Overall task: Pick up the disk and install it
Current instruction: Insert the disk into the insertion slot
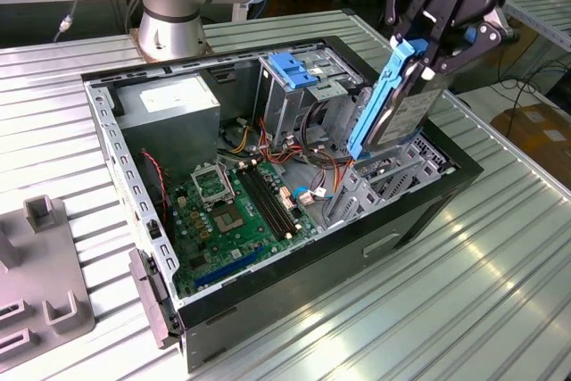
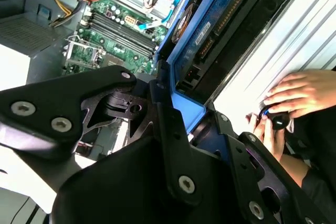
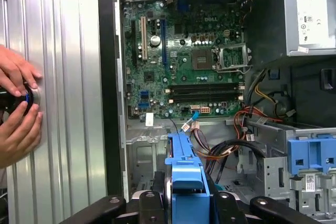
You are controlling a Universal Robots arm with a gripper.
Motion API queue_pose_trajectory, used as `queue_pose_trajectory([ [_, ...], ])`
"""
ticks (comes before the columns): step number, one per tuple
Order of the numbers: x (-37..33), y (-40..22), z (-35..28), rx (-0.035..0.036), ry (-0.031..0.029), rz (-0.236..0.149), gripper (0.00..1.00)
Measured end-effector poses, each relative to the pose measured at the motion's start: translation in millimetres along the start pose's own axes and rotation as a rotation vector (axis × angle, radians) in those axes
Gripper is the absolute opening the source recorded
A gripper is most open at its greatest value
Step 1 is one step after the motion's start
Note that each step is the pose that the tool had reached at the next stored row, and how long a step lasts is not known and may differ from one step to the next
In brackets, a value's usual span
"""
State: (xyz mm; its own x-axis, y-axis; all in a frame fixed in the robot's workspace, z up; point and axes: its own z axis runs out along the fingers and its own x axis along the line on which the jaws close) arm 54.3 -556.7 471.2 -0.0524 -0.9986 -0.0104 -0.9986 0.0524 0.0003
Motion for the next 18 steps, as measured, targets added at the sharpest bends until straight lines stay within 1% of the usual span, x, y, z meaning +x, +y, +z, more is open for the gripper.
queue_pose_trajectory([
  [1, 0.2, -2.0, 1.4, 0.0000, 0.0006, 0.000, 0.37],
  [3, 0.1, -9.1, 6.3, 0.0000, 0.0026, 0.000, 0.37],
  [4, 0.1, -11.3, 8.3, 0.0002, 0.0035, 0.001, 0.37],
  [6, 0.5, -13.3, 11.7, 0.0002, 0.0036, 0.002, 0.37],
  [7, 1.6, -14.0, 14.7, 0.0003, 0.0036, 0.003, 0.37],
  [10, 5.0, -15.4, 19.0, 0.0003, 0.0040, 0.004, 0.37],
  [12, 8.6, -16.1, 21.0, 0.0003, 0.0037, 0.004, 0.37],
  [18, 9.3, -16.2, 25.9, 0.0003, 0.0036, 0.004, 0.37],
])
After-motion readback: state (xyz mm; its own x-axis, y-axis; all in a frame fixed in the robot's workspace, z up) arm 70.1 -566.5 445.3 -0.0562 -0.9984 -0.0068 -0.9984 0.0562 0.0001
